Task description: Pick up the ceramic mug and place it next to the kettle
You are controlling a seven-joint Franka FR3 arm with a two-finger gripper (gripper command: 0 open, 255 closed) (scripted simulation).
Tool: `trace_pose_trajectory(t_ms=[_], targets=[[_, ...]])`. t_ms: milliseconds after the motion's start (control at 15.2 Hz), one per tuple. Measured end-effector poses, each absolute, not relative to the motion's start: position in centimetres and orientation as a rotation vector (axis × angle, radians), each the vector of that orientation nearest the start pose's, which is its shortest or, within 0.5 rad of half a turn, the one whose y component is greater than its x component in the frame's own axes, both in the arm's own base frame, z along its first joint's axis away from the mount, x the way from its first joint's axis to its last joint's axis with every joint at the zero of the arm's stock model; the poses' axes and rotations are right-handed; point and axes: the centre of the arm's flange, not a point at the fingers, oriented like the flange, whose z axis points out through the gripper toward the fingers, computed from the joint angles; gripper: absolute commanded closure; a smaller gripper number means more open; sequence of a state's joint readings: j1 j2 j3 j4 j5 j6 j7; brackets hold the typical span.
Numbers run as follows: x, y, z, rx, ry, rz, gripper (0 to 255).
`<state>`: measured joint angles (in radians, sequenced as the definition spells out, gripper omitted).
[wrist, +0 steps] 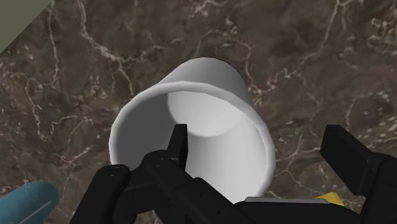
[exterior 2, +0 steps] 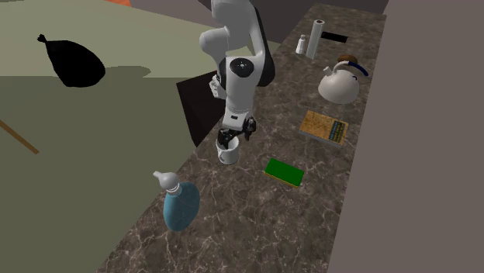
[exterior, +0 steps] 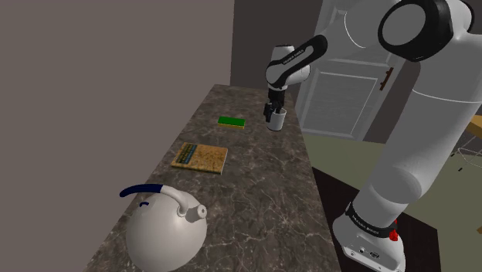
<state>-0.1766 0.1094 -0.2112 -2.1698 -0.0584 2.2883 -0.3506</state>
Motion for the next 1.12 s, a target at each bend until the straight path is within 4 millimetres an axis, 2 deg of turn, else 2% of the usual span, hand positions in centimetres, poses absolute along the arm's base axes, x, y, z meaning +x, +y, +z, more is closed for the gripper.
trace_pose_trajectory(t_ms=[132,198,858,1122], targets=[[51.0,-20.9,34.6,-3.208,-0.004,0.022,0],[51.0,-20.9,34.6,-3.208,-0.004,0.022,255],[51.0,-20.9,34.6,-3.208,-0.004,0.023,255],[51.0,-20.8,36.2,-3.208,-0.004,0.022,255]])
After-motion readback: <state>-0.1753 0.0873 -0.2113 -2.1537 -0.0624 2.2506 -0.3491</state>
